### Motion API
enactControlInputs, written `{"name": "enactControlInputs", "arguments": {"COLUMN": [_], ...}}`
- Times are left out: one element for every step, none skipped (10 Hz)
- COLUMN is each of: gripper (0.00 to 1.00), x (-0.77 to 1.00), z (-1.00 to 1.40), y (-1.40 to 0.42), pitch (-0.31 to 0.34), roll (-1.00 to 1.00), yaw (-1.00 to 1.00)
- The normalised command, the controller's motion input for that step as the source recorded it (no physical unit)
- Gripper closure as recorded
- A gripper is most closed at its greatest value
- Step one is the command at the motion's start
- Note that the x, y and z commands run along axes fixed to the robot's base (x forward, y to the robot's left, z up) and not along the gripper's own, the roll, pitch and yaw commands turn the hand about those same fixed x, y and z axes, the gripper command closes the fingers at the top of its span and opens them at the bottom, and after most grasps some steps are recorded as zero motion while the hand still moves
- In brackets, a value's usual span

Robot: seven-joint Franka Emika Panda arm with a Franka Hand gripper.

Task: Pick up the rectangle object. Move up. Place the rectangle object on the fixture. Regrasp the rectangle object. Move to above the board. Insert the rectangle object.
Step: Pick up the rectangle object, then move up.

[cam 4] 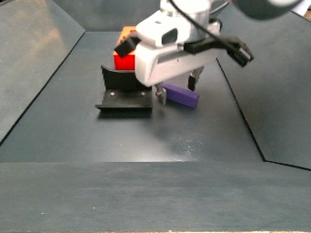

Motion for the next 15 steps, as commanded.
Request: {"name": "enactControlInputs", "arguments": {"gripper": [0.0, 0.0, 1.0, 1.0, 1.0, 1.0, 1.0, 1.0, 1.0, 1.0, 1.0, 1.0, 1.0, 1.0, 1.0], "x": [-0.01, 0.0, 0.0, 0.0, 0.0, 0.0, 0.0, 0.0, 0.0, 0.0, 0.0, 0.0, 0.0, 0.0, 0.01], "z": [-0.34, 0.0, 0.0, 0.0, 0.0, 0.0, 0.0, 0.0, 0.0, 0.0, 0.0, 0.0, 0.0, 0.83, 0.79], "y": [-0.03, -0.01, 0.0, 0.0, 0.0, 0.0, 0.0, 0.0, 0.0, 0.0, 0.0, 0.0, 0.0, 0.0, 0.04], "pitch": [-0.247, 0.0, 0.0, 0.0, 0.0, 0.0, 0.0, 0.0, 0.0, 0.0, 0.0, 0.0, 0.0, 0.0, 0.016], "roll": [-0.12, 0.0, 0.0, 0.0, 0.0, 0.0, 0.0, 0.0, 0.0, 0.0, 0.0, 0.0, 0.0, 0.0, 0.01], "yaw": [0.01, 0.0, 0.0, 0.0, 0.0, 0.0, 0.0, 0.0, 0.0, 0.0, 0.0, 0.0, 0.0, 0.0, -0.01]}}
